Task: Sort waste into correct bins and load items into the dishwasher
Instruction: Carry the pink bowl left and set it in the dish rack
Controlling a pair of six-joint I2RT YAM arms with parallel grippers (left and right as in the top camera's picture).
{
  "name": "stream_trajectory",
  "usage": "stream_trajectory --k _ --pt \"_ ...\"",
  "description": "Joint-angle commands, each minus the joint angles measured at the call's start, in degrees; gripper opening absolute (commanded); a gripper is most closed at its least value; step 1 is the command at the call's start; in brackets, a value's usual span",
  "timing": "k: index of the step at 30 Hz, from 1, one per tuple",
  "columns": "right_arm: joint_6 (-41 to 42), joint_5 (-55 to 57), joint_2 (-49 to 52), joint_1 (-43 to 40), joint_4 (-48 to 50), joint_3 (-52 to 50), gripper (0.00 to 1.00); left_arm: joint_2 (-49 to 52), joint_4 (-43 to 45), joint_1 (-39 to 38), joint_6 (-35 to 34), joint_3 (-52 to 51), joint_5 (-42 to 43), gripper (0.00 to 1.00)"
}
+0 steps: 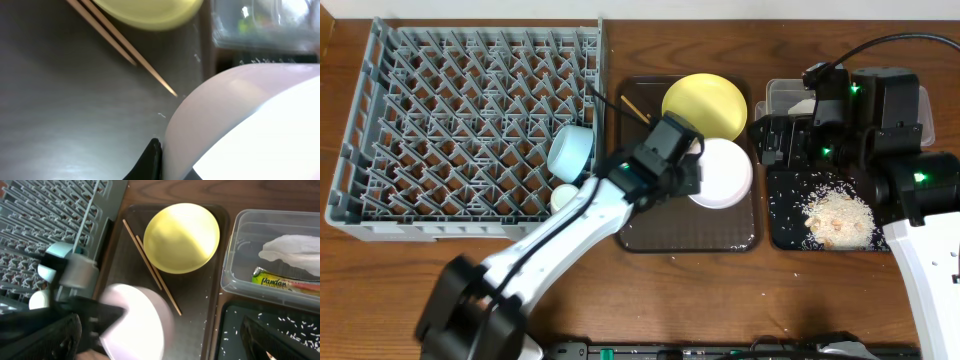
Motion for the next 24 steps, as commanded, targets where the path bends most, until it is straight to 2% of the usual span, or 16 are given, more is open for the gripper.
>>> stream_trajectory --k 1,3,5,11,16,19,24 --pt "0.61 0.15 0.07 -0.04 0.00 0.35 0.99 -4.37 -2.38 0.72 9.35 0.20 -25.00 0.07" --pt "0.61 0.15 0.07 -0.04 0.00 0.35 0.99 -5.84 -2.71 1.55 13.75 0.31 -36.65 0.07" --pt "0.61 0.15 0.07 -0.04 0.00 0.35 0.99 -6.05 -2.45 3.37 18.27 1.03 -44.15 0.07" --pt "0.61 0.15 0.07 -0.04 0.00 0.35 0.99 -4.76 1.29 12.92 26.40 2.23 -46.36 0.07" --pt "0.61 0.17 0.07 -0.04 0.00 0.35 0.99 -2.19 2.19 19.45 34.03 7.41 -48.35 0.07" --pt "0.61 0.17 0.07 -0.04 0.00 0.35 0.99 1.42 3.56 21.07 40.13 11.45 -55.63 0.07" --pt "0.61 0.15 0.07 -0.04 0.00 0.35 0.99 9.46 12.33 20.74 53.70 13.86 -67.28 0.07"
